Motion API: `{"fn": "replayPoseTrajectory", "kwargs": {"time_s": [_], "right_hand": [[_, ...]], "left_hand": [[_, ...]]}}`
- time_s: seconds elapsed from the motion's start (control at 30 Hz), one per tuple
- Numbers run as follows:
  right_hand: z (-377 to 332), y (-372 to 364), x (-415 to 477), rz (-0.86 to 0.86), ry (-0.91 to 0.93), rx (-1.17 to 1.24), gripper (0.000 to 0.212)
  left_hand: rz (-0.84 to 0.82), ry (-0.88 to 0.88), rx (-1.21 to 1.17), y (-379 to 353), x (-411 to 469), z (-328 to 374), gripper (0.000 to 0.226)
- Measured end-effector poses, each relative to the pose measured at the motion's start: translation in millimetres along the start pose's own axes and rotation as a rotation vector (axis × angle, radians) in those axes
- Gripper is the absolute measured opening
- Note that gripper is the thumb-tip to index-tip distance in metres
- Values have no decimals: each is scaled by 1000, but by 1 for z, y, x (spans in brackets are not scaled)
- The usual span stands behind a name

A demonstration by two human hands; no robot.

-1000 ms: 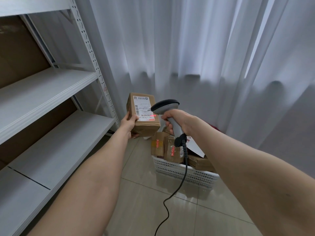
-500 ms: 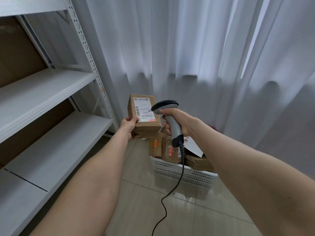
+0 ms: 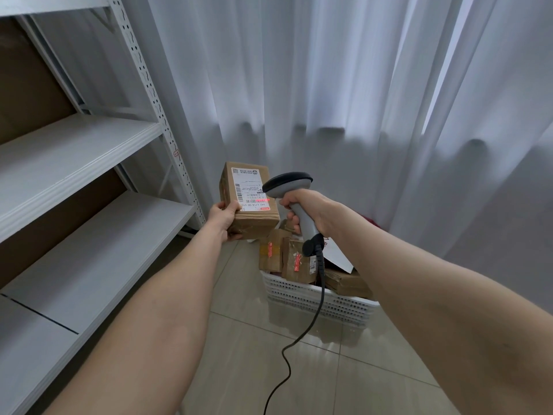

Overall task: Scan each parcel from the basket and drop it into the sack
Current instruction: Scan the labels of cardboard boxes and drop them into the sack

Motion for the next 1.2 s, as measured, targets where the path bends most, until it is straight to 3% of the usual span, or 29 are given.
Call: {"fn": "replayPoseTrajectory", "kwargs": {"time_s": [1.2], "right_hand": [[-5,-11,7,43,-12,-11,6]], "left_hand": [[-21,-4,-5,9,1,5,51]]}}
Point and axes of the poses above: each hand's wrist, its own x-axis towards the middle knuckle, its own y-axis out of the back of the hand, z = x × y, the point moved 10 cm from there along x, towards the middle knuckle, and after that the axes turned 11 degrees about y, right-handed, at the moved point
